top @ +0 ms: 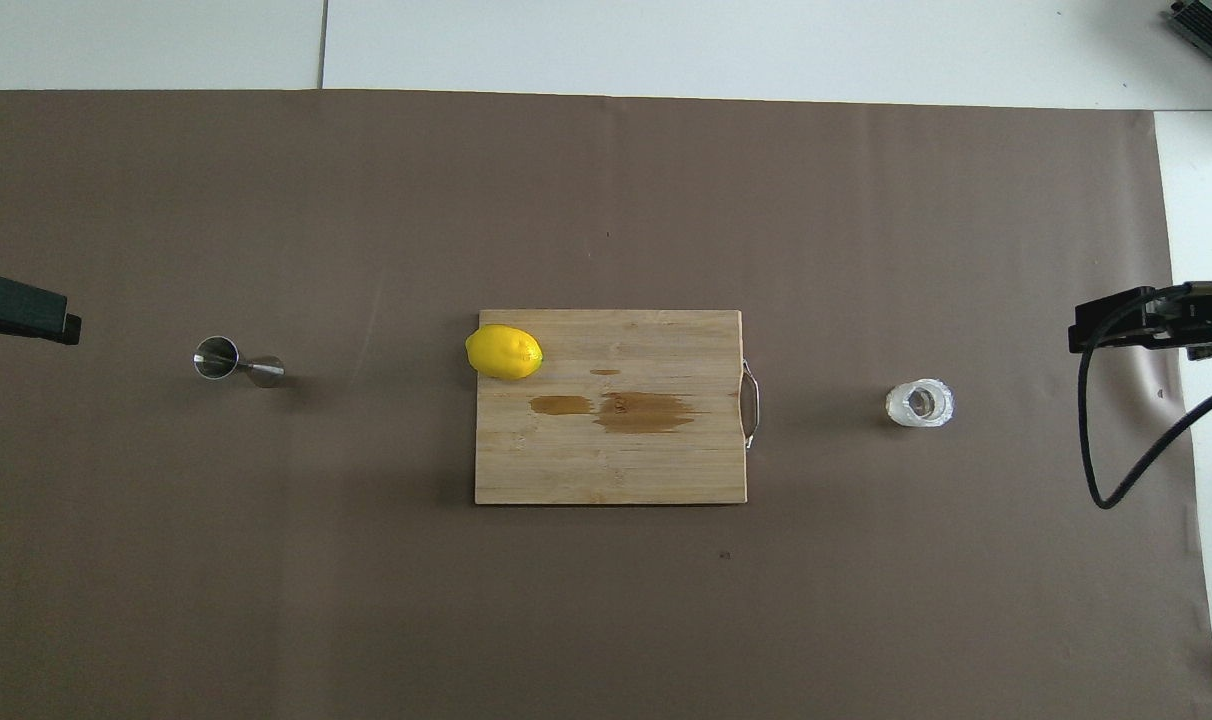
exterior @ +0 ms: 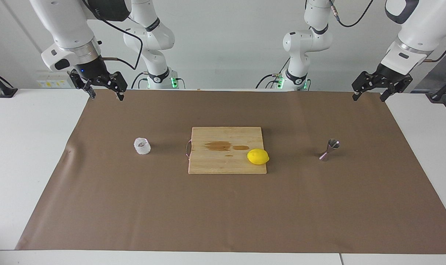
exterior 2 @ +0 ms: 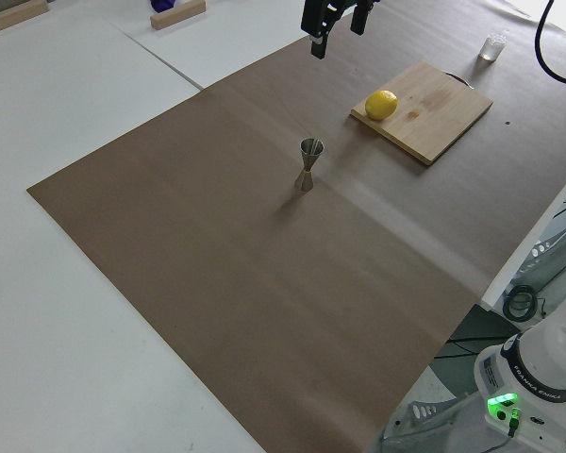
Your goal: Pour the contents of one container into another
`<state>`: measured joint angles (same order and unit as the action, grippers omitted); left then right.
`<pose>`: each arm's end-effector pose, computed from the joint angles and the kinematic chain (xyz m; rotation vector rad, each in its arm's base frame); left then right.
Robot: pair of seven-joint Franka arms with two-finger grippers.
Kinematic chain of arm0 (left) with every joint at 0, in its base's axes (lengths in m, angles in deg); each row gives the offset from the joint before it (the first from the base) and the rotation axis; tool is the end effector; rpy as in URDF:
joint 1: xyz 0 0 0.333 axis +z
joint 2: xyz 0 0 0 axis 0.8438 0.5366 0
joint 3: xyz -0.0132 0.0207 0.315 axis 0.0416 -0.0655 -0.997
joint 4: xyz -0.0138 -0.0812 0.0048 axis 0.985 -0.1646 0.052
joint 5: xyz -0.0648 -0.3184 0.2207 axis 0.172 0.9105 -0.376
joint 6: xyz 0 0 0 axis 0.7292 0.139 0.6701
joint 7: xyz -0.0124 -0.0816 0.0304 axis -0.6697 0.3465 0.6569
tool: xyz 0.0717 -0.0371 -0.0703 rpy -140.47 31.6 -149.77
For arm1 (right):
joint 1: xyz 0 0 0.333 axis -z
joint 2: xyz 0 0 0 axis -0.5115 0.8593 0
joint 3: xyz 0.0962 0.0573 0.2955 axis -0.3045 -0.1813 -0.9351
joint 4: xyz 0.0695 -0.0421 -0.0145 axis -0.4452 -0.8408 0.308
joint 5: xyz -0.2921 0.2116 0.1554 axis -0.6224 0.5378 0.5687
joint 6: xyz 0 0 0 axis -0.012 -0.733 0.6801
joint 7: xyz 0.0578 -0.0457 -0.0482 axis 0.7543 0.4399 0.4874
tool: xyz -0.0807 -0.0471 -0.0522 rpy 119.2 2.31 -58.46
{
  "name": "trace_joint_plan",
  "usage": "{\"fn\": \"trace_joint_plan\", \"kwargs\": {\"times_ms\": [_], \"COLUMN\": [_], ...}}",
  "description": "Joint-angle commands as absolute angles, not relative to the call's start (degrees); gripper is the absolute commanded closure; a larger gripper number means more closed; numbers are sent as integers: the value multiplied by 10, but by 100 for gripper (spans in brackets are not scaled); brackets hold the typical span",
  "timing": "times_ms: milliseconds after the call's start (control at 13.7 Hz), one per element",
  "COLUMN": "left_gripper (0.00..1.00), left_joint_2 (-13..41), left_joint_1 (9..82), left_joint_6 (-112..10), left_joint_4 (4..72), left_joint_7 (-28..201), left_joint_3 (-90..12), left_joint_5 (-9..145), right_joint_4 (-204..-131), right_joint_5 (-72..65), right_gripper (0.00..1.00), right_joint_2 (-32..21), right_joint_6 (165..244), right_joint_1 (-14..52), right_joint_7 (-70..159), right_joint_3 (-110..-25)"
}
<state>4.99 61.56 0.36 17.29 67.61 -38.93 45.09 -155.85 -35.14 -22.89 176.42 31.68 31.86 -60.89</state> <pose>0.5520 0.0052 0.6272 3.1035 -0.0774 -0.0534 0.5409 -0.0059 0.6274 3.1144 -0.1285 -0.0217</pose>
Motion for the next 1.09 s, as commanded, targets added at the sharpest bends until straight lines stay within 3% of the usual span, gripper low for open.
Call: {"fn": "trace_joint_plan", "kwargs": {"times_ms": [0,292,1021], "left_gripper": [0,0,0], "left_joint_2": [90,145,258], "left_joint_1": [638,717,772], "left_joint_6": [2,1,-31], "left_joint_4": [165,166,176], "left_joint_7": [714,775,902], "left_joint_3": [-387,-387,-387], "left_joint_5": [484,575,701], "right_joint_4": [-1553,-1553,-1553], "right_joint_5": [-349,-349,-349], "right_gripper": [0,0,0], "right_joint_2": [-227,-227,-227], "right_joint_6": [1754,1754,1754], "right_joint_1": [324,324,324], "right_joint_7": [330,331,330], "right_joint_3": [-612,-612,-612]}}
